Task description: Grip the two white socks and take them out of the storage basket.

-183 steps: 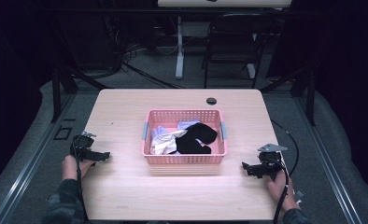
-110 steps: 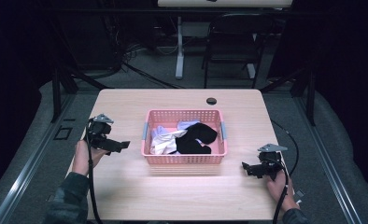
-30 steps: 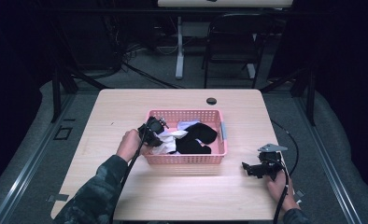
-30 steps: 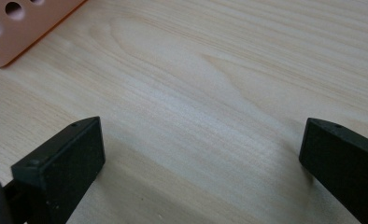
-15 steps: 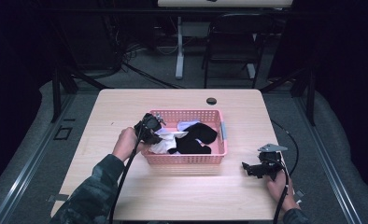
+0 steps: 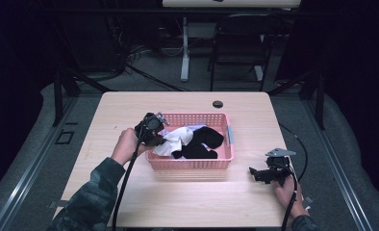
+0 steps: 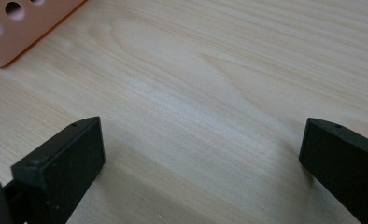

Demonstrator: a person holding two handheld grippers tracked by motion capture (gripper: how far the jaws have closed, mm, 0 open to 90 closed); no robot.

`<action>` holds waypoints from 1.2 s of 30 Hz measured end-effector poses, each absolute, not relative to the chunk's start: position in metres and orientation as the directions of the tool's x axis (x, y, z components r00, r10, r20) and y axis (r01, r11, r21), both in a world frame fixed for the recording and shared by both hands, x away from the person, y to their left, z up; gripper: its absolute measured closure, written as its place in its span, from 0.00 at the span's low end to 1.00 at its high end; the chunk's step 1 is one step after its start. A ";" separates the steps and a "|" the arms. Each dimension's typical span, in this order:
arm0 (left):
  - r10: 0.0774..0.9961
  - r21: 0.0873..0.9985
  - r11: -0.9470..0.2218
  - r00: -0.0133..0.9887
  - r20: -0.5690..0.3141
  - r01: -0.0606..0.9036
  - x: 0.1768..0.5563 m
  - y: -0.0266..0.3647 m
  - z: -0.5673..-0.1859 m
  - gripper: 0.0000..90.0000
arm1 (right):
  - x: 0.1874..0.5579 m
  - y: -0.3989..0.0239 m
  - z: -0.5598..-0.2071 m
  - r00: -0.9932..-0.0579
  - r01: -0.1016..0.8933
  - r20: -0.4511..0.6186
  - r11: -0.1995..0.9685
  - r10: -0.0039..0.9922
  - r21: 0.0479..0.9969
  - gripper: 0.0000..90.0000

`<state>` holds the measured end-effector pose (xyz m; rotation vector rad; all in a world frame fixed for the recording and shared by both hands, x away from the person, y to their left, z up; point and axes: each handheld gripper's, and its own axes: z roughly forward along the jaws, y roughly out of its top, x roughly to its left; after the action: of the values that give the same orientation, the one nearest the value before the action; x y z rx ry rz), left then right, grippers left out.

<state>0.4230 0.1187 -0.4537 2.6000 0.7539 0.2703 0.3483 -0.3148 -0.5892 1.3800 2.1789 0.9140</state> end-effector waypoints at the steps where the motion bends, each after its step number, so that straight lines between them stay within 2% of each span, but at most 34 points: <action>1: 0.547 0.446 -0.765 0.834 0.069 0.465 0.423 0.119 -0.453 0.95 | 0.348 -0.315 -0.589 -0.431 0.638 0.009 0.298 0.902 0.710 0.00; 16: 0.530 0.442 -0.765 0.848 0.018 0.469 0.421 0.120 -0.454 0.94 | 0.348 -0.315 -0.590 -0.432 0.636 0.008 0.298 0.902 0.712 0.00; 23: 0.530 0.401 -0.779 0.848 0.011 0.482 0.425 0.118 -0.467 0.86 | 0.349 -0.315 -0.590 -0.432 0.635 0.006 0.299 0.902 0.712 0.00; 30: 0.518 0.367 -0.801 0.855 0.028 0.473 0.428 0.112 -0.475 0.94 | 0.348 -0.315 -0.589 -0.432 0.636 0.008 0.298 0.902 0.712 0.00; 31: 0.518 0.361 -0.801 0.855 0.019 0.478 0.429 0.112 -0.477 0.92 | 0.348 -0.315 -0.589 -0.431 0.638 0.009 0.298 0.902 0.710 0.00; 34: 0.521 0.319 -0.807 0.854 -0.011 0.497 0.432 0.108 -0.483 0.76 | 0.348 -0.315 -0.590 -0.432 0.636 0.008 0.298 0.902 0.712 0.00; 36: 0.521 0.278 -0.817 0.853 -0.019 0.505 0.434 0.105 -0.489 0.71 | 0.348 -0.315 -0.589 -0.432 0.636 0.008 0.298 0.902 0.712 0.00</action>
<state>0.4342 0.1050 -0.4891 2.7562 0.7787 0.0842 0.3485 -0.3148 -0.5895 1.3763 2.1768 0.9174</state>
